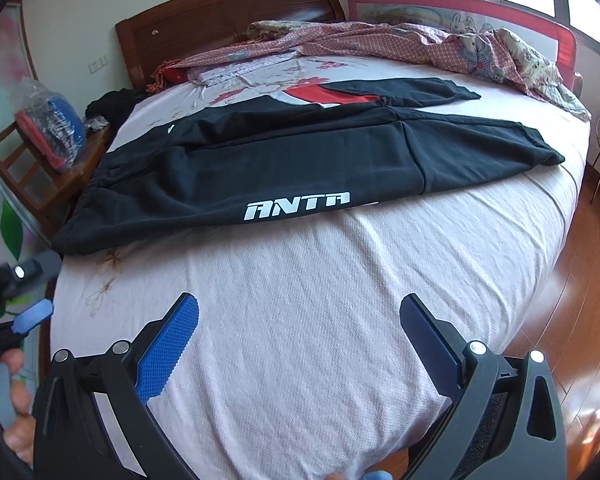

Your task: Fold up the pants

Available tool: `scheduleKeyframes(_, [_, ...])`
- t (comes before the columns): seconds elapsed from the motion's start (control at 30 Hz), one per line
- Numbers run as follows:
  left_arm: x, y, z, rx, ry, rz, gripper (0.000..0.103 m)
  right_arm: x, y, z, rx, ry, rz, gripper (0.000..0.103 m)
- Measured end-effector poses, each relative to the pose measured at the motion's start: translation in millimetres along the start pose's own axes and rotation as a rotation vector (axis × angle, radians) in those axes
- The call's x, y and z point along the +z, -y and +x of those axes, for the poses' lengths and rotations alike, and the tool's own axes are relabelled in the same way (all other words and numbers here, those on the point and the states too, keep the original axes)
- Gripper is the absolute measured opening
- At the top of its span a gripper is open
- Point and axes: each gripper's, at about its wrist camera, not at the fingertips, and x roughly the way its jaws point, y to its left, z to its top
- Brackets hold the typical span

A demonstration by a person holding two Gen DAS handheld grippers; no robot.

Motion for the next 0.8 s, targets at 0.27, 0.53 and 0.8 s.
scheduleKeyframes(0.27, [38,-75,66,-0.281,-0.097,-0.466,0.101,-2,-5,4,-0.014,-0.017,-0.024,0.100])
scheduleKeyframes(0.53, [27,-85,125,-0.389,-0.039,-0.699,0.101,-2,-1,12,-0.020,-0.051,-0.012,0.100])
scheduleKeyframes(0.8, [47,-77,126,-0.368,0.008,-0.771,0.101,5,7,10,0.123,-0.085,0.092,0.100])
